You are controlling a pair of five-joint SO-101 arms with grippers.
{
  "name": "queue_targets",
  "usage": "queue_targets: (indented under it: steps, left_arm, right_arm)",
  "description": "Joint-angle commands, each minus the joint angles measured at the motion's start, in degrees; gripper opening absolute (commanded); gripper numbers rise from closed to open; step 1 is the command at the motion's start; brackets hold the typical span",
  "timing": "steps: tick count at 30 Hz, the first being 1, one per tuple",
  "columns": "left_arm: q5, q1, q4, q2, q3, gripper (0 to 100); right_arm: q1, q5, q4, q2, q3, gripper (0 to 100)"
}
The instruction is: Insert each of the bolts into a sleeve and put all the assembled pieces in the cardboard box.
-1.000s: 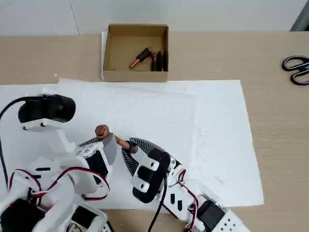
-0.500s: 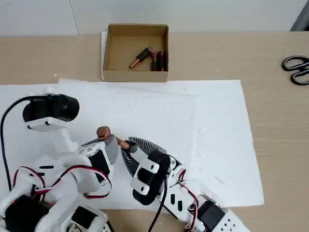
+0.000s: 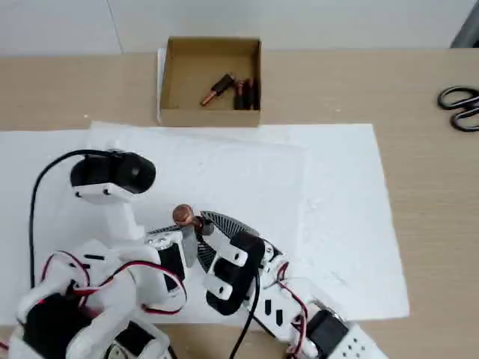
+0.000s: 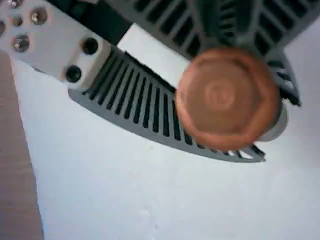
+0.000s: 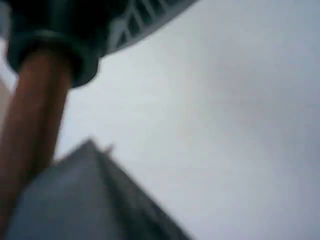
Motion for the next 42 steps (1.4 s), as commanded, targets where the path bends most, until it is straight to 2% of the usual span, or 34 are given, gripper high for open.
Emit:
queue_targets:
  steps: [1, 11, 20, 28, 34, 37, 42]
  left_arm:
    - [-1.14, 0.53, -0.26, 0.7, 1.19, 1]
    - [-1.23, 0.53, -2.29, 0.53, 8.92, 1]
    - [-3.69, 0.53, -4.75, 0.53, 9.01, 1]
    - [-4.13, 0.53, -4.04, 0.35, 8.92, 25]
    - [-4.31, 0.44, -3.96, 0.26, 8.84, 26]
    - [-6.59, 0.09, -3.43, 0.26, 6.2, 26]
    - [-11.43, -5.27, -2.73, 0.7, -1.27, 26]
  right_arm:
    - [-0.13, 0.53, -1.63, -0.92, 0.7, 0.5]
    - [-0.13, 0.53, -1.89, -0.92, 0.7, 0.5]
    - [-0.13, 0.53, -1.63, -0.92, 0.7, 0.5]
    - [-0.13, 0.53, -1.54, -0.66, 0.7, 0.5]
    - [0.57, 0.26, -1.45, -0.57, 0.7, 0.5]
    - [2.07, 0.26, -1.45, -0.57, 0.7, 0.5]
    - [3.12, 0.18, -1.45, -0.57, 0.7, 0.5]
